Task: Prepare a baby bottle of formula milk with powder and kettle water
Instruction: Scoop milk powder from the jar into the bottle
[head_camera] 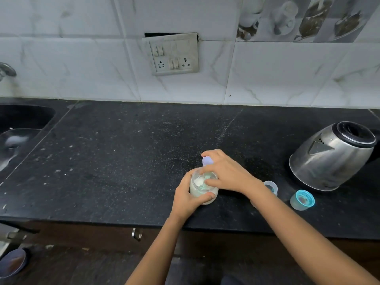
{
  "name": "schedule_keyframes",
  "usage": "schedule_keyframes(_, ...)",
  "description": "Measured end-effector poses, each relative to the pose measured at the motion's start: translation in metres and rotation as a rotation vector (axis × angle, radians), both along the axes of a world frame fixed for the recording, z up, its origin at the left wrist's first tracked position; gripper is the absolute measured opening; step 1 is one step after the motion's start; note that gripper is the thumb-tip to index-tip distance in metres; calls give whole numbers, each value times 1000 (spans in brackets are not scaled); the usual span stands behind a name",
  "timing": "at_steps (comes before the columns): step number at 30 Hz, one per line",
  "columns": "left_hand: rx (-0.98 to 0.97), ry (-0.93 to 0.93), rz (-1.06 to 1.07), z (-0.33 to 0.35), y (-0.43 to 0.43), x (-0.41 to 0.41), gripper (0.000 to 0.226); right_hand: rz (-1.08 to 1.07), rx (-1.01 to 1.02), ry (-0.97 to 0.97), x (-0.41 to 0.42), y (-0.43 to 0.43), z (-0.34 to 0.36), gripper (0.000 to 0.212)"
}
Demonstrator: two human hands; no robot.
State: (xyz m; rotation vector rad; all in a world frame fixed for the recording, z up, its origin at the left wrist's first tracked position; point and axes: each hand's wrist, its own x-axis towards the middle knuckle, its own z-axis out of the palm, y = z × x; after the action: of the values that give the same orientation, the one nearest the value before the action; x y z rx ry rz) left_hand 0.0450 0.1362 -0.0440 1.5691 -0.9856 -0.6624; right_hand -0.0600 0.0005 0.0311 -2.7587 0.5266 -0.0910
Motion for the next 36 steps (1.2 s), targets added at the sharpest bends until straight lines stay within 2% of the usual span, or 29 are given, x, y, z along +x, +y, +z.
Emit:
schedule_keyframes(2, -4, 5, 4, 0, 0, -1, 70, -34, -132, 165, 6, 2, 5, 30)
schedule_keyframes(6, -6, 16, 4, 1, 1, -2, 72, -43, -383, 236, 23, 9, 9, 19)
schedule_keyframes(9, 1, 18, -1, 2, 2, -2, 73, -61, -511, 209, 27, 12, 5, 12)
schedule_keyframes(10, 6, 14, -2, 2, 2, -1, 73, -89, -510, 151, 27, 13, 5, 6)
schedule_keyframes(12, 14, 6, 0, 1, 2, -1, 74, -138, -511, 67, 25, 17, 6, 10)
schedule_keyframes(14, 23, 3, 12, 0, 2, -1, 74, -144, -498, 110, 26, 24, 4, 7)
schedule_keyframes(16, 28, 8, 26, -1, 2, -2, 73, -137, -462, 173, 28, 34, 2, 18)
schedule_keyframes(18, 27, 18, 41, 0, 2, -4, 72, -155, -421, 234, 31, 43, 3, 20)
schedule_keyframes(21, 27, 34, 45, 0, 2, -5, 71, -225, -231, 275, 34, 49, 2, 19)
schedule_keyframes(24, 31, 22, 41, 1, 2, -4, 71, -368, 82, 193, 30, 46, 6, 18)
schedule_keyframes(27, 38, 18, 26, -2, 2, -3, 73, -506, 334, 1, 22, 39, 13, 24)
schedule_keyframes(29, 44, 13, 28, -5, 2, -2, 72, -553, 455, -118, 19, 36, 18, 12)
schedule_keyframes(36, 49, -37, 54, -5, 1, -5, 65, -471, 514, -164, 19, 39, 23, 7)
